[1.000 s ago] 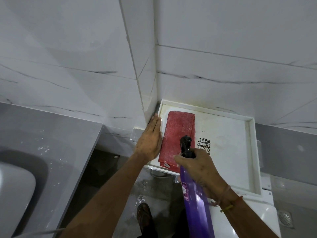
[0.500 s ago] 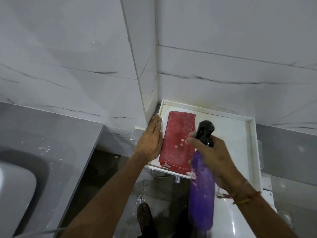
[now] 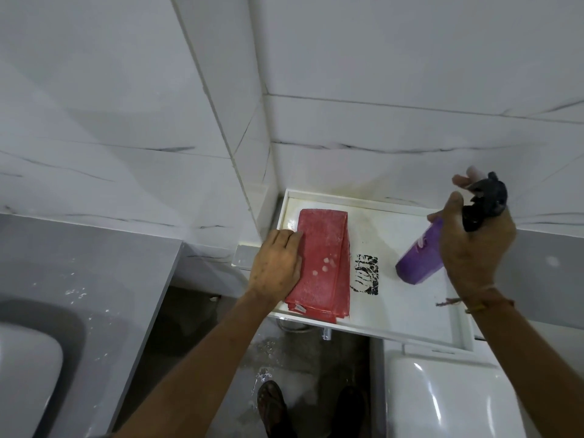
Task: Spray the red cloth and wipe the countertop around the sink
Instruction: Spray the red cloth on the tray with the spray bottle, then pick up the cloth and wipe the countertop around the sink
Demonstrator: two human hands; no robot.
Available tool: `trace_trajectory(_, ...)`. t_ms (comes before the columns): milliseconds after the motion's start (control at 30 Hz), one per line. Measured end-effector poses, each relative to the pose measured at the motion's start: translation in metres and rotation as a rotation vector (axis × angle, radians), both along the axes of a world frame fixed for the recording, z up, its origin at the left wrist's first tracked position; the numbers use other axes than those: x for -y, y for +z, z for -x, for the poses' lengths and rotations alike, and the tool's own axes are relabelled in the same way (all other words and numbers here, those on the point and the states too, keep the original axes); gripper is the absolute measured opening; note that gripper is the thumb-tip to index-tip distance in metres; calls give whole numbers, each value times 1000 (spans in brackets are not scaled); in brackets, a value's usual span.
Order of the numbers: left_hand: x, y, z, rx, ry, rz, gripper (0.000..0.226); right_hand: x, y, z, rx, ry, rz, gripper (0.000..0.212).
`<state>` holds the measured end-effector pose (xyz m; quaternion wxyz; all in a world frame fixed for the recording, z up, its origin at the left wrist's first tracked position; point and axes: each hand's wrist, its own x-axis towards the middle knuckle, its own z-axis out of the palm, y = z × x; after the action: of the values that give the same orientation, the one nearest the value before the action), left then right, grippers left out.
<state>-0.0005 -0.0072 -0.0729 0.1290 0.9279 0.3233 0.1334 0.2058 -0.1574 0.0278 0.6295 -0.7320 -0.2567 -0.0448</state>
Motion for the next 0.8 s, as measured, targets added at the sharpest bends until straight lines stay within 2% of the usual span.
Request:
trace_trajectory(133, 3, 9, -21, -17, 243, 315, 35, 5, -19, -12, 67, 9, 4, 33)
trace_trajectory(400, -16, 25, -61, -113, 442, 595, 40, 11, -31, -16, 57, -12, 17, 35)
trace_trajectory(500, -20, 27, -71, -81, 486, 758, 40, 18, -39, -10, -28, 7, 59, 34)
trace_trajectory(567, -24, 28, -72, 16, 519, 866, 33, 23, -43, -8, -50, 20, 133, 44)
trace_trajectory(633, -27, 30, -69, 121, 528, 976, 22, 29, -44, -4, -56, 11, 206, 51)
trace_trajectory(733, -27, 42, -61, 180, 403, 1060, 11, 46, -45, 12, -100, -57, 270, 73)
trace_trajectory(767, -26, 47, -57, 197, 343, 1067, 10, 56, -45, 25, -122, -93, 245, 72)
trace_trajectory(800, -24, 55, -54, 214, 283, 1075, 10, 66, -47, 41, -148, -123, 190, 63)
